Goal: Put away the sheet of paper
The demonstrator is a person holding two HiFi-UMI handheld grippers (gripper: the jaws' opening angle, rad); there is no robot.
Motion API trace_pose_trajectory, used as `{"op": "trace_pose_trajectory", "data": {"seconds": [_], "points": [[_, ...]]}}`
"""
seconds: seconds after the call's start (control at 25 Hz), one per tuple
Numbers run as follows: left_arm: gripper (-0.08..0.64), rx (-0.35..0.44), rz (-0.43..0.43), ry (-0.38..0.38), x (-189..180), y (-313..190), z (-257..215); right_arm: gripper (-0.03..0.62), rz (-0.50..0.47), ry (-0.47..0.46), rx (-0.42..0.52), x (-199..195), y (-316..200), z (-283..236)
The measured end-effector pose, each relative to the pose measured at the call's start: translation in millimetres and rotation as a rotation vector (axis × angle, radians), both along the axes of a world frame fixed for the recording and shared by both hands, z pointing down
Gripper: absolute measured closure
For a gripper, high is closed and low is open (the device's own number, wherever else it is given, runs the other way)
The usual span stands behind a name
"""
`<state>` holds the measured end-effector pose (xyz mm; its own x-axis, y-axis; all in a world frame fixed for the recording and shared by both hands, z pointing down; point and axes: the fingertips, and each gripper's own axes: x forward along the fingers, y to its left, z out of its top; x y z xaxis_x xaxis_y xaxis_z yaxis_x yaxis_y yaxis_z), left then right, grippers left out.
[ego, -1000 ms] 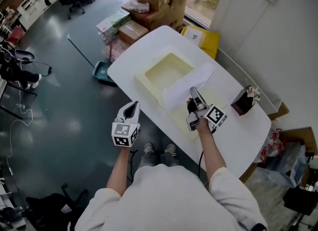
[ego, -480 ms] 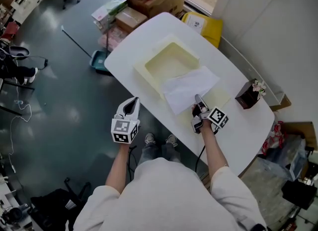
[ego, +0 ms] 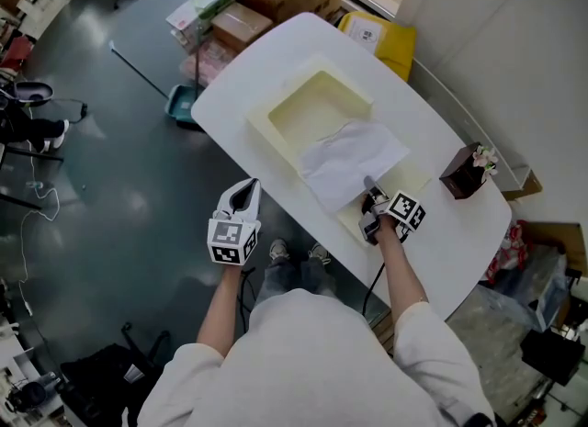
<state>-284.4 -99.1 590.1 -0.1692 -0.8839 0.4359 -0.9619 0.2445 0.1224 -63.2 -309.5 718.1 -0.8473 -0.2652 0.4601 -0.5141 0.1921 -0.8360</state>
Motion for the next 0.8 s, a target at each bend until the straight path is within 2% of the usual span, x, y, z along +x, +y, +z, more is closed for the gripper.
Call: {"op": "trace_pose_trajectory", "data": {"seconds": [0.8], "points": [[0.554, -0.018, -0.076, 0.006, -25.9, 26.3, 9.5, 0.591, -0.062, 0.006, 0.006, -64.5, -19.0, 4.7]]}}
